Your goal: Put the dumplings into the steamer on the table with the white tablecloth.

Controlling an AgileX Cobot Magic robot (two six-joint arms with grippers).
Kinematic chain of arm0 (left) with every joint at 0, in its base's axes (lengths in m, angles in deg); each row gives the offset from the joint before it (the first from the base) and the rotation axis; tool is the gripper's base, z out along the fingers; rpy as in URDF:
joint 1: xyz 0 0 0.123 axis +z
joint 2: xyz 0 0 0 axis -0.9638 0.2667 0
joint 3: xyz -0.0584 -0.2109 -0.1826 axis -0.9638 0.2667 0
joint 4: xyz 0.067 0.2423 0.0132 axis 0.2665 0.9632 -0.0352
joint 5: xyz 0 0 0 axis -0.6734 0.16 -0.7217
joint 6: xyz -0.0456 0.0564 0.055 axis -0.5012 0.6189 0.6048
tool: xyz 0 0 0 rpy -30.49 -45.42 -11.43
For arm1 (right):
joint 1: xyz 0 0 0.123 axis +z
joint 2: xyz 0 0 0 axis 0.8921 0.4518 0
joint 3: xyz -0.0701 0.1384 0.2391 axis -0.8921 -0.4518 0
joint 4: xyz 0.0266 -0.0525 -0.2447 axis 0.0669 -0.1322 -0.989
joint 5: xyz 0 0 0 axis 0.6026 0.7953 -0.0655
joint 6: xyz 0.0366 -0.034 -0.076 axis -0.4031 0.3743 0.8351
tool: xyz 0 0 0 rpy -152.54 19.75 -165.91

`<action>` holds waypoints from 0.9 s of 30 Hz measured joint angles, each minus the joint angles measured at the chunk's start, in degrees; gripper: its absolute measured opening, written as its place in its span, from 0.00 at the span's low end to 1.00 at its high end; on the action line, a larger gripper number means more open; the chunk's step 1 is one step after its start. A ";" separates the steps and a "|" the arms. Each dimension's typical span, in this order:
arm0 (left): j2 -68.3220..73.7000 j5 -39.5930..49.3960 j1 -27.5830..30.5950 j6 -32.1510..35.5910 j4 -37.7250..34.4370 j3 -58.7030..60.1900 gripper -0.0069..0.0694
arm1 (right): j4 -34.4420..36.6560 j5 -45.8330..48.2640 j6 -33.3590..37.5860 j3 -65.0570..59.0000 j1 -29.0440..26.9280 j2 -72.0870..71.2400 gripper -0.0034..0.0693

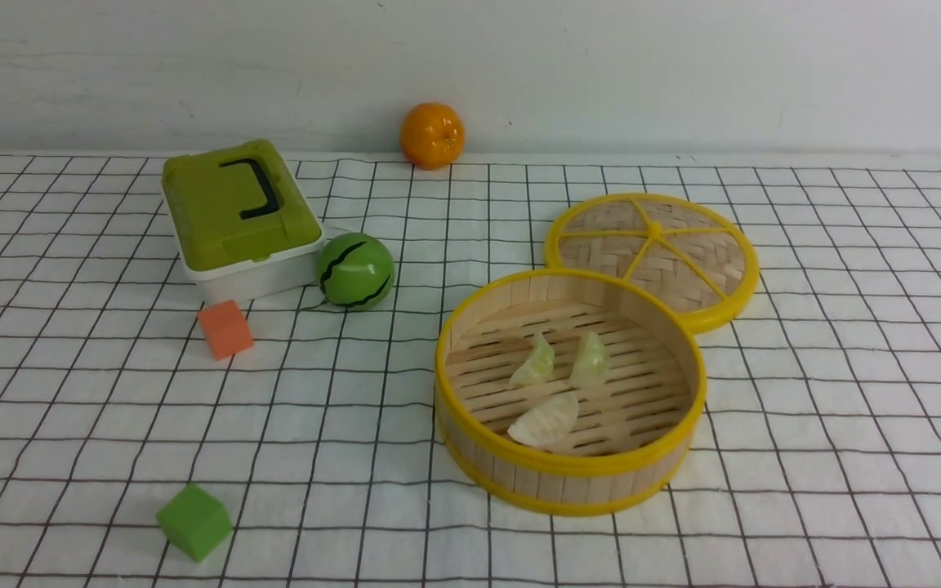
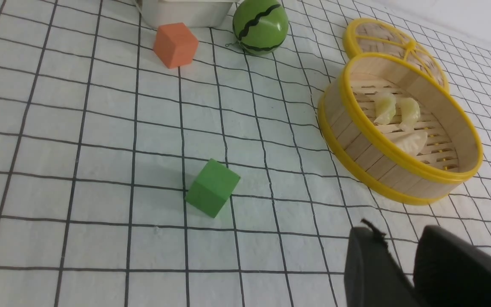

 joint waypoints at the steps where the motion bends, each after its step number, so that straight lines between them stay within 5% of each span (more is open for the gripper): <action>1: 0.00 0.00 0.00 0.00 0.00 0.00 0.30 | 0.00 0.39 0.00 0.00 0.01 0.00 0.02; 27: 0.00 0.00 0.00 0.00 0.00 0.00 0.32 | 0.00 8.01 -0.05 0.48 0.01 -0.02 0.02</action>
